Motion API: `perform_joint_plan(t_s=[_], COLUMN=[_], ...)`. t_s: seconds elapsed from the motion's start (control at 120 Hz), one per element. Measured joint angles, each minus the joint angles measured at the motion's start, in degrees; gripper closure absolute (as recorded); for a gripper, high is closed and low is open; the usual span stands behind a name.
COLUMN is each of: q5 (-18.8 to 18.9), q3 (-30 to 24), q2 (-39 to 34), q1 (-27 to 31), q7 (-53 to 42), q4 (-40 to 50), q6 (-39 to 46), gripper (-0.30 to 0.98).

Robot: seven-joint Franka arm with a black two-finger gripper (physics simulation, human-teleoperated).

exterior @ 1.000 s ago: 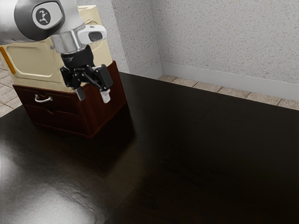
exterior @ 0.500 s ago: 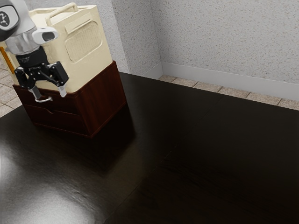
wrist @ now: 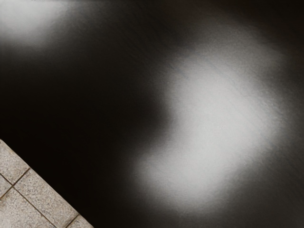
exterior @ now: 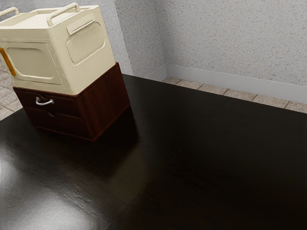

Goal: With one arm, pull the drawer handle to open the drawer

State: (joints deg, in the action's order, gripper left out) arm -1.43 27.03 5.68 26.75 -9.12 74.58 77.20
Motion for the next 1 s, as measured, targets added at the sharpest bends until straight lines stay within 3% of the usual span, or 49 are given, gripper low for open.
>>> perform_joint_plan(t_s=[0.125,0.275,0.45,0.583,0.75,1.0], q5=[0.1,-2.6,-14.4,-18.8,-20.0,-18.4], q3=[0.5,3.5,5.1,5.1,4.0,2.9], q2=[0.4,-6.9,-6.8,-7.0,-7.4,-6.1], q1=[-1.4,-3.2,2.9,4.8,3.8,-3.7], q7=[-1.2,2.0,13.4,21.1,28.8,37.4], q4=[-1.8,-11.9,-5.5,1.6,3.8,7.8], q6=[-0.2,-4.1,-0.6,6.0,10.1,13.7], gripper=[0.0,0.0,0.0,0.0,0.0,0.0])
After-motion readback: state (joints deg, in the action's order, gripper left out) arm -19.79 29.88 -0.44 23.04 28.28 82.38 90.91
